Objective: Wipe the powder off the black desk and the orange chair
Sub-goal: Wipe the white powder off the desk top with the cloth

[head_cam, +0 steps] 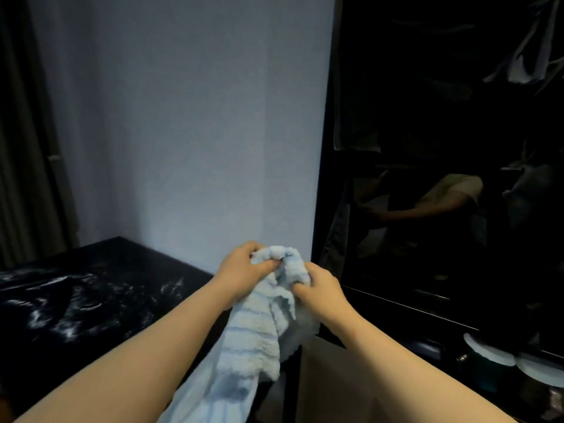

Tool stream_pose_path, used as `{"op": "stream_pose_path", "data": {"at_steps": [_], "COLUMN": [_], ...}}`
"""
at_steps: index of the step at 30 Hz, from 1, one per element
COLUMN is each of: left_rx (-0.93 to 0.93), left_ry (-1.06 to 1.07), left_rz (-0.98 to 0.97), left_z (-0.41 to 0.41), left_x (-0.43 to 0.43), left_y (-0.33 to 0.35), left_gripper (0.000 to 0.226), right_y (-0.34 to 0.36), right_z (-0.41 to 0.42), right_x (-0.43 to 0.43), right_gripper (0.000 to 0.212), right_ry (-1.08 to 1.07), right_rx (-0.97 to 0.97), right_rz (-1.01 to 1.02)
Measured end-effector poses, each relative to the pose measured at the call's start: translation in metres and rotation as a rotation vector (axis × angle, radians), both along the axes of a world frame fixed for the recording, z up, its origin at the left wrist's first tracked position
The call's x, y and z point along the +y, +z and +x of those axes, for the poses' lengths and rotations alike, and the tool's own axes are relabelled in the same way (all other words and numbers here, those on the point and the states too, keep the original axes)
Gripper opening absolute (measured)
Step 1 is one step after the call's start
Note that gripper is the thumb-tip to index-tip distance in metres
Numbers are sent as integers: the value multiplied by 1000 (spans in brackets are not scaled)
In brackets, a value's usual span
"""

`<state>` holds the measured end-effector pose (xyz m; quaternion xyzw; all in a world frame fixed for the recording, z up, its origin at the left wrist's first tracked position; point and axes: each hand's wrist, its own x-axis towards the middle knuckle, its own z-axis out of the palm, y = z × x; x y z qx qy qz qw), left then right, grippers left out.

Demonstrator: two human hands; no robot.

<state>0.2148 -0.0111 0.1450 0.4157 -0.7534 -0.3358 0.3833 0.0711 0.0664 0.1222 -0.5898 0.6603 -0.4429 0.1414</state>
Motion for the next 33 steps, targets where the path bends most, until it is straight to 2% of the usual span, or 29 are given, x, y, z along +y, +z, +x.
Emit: {"op": "stream_pose_path", "data": {"at_steps": [2, 5, 8, 10, 12, 16, 19, 22, 23, 25, 27, 30, 31, 33], "left_rx": [-42, -378, -720, -721, -531, 186, 480, 614, 597, 507, 499, 705, 781, 914], "left_ry": [-60, -71, 74, 140, 159, 133, 19, -184, -208, -121, 9, -59, -100, -175], "left_rz": [16, -111, -234, -124, 53, 514, 736, 820, 810, 757, 680, 722, 760, 829], "left_z": [27, 65, 97, 114, 122, 110, 100, 100, 101, 104, 108, 119, 122, 125], "left_x": [-1, -5, -12, -17, -18, -8, -1, 0, 1, 1, -2, -11, -11, -13], "left_y": [9, 21, 29, 27, 23, 19, 25, 29, 29, 26, 21, 15, 14, 13], "left_gripper": [29, 35, 15, 16, 22, 26, 26, 37, 35, 23, 15, 14, 13, 13], "right_y": [2, 7, 13, 17, 20, 29, 35, 36, 35, 32, 29, 12, 3, -20], "right_z": [7, 19, 32, 40, 50, 73, 90, 103, 106, 108, 108, 101, 100, 97], "right_x": [-4, -9, -13, -16, -20, -26, -23, -19, -18, -20, -25, -38, -42, -54], "right_gripper": [9, 11, 19, 21, 23, 17, 21, 18, 24, 23, 23, 19, 13, 26], "right_ry": [-33, -48, -42, -44, -48, 25, 189, 447, 515, 586, 521, 312, 289, 285], "right_rx": [-52, -124, -122, -148, -208, -414, -492, -502, -506, -555, -663, -676, -664, -650], "right_rz": [-45, -74, -102, -122, -136, -128, -103, 86, 160, 192, 95, -50, -35, 63]}}
